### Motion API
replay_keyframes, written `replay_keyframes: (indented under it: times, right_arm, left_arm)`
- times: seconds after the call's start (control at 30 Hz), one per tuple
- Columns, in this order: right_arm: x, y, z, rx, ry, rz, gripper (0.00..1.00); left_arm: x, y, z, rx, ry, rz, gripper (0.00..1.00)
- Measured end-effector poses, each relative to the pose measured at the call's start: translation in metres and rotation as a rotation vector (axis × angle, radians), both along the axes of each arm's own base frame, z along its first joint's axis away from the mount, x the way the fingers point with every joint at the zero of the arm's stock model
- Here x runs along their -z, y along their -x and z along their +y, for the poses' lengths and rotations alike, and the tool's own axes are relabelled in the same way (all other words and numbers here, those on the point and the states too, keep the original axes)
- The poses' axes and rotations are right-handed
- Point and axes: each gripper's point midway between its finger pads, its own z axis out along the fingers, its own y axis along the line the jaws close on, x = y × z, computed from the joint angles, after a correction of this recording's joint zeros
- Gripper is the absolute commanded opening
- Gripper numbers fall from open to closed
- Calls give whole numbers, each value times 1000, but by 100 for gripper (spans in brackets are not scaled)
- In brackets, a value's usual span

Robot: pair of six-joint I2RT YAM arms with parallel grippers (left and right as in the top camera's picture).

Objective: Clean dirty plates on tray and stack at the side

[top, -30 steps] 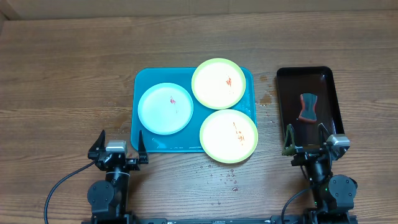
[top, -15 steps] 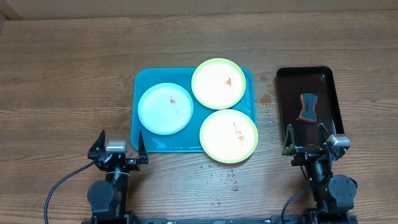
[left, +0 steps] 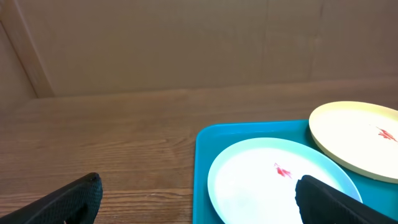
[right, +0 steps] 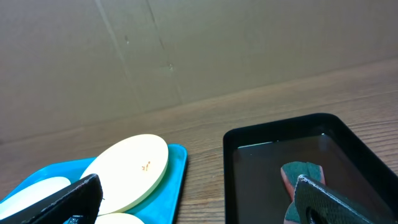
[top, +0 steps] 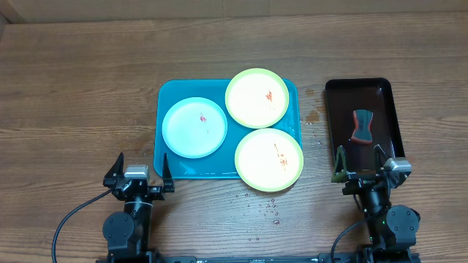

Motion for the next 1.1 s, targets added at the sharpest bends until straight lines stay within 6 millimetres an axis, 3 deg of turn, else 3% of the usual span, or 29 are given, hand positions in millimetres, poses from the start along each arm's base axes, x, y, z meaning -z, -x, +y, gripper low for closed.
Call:
replay_keyframes:
  times: [0.63,0.93,1.1]
  right_arm:
    - [0,0,0,-1,0,0,100]
    - [6,3,8,-48,-2,53,100]
    - [-29,3,9,-52,-3,95,100]
  left_arm:
    - [0,0,0,0,0,0,99]
    - [-20,0,-6,34,48,-73,100]
    - [-39,5,-11,54,87,-10,100]
